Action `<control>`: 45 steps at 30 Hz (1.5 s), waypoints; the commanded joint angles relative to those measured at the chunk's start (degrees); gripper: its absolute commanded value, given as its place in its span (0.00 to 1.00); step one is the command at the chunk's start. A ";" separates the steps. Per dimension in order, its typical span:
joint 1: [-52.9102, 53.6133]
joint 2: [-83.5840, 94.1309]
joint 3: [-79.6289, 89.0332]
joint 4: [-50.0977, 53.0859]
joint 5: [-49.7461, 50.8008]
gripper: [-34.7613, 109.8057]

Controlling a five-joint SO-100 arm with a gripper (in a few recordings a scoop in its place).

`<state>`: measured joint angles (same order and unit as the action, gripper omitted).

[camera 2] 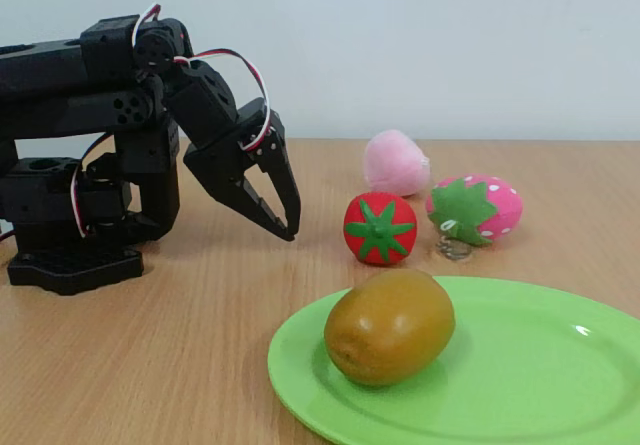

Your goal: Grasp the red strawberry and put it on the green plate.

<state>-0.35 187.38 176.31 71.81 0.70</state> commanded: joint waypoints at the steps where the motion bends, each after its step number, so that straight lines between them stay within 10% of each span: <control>1: -0.62 1.41 0.09 0.79 0.53 0.18; 45: 1.32 -23.91 -24.96 -5.27 -15.47 0.23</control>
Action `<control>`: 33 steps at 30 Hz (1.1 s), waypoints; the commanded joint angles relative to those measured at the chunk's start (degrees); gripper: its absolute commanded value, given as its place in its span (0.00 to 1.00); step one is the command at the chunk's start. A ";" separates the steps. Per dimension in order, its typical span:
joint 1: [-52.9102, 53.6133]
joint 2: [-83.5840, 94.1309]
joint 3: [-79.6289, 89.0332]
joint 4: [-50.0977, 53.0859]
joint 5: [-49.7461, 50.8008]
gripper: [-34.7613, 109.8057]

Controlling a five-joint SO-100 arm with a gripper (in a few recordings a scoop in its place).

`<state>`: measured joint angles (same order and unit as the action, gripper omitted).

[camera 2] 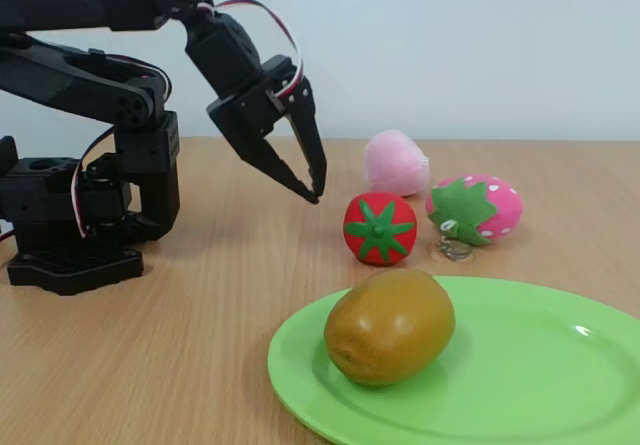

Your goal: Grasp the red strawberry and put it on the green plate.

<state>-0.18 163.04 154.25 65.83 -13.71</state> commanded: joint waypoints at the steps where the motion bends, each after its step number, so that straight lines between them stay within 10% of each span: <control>1: 1.32 1.23 -2.72 0.79 -1.05 0.25; 33: 7.65 -16.26 -8.35 -2.90 16.70 0.54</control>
<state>6.86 147.74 148.18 63.63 0.26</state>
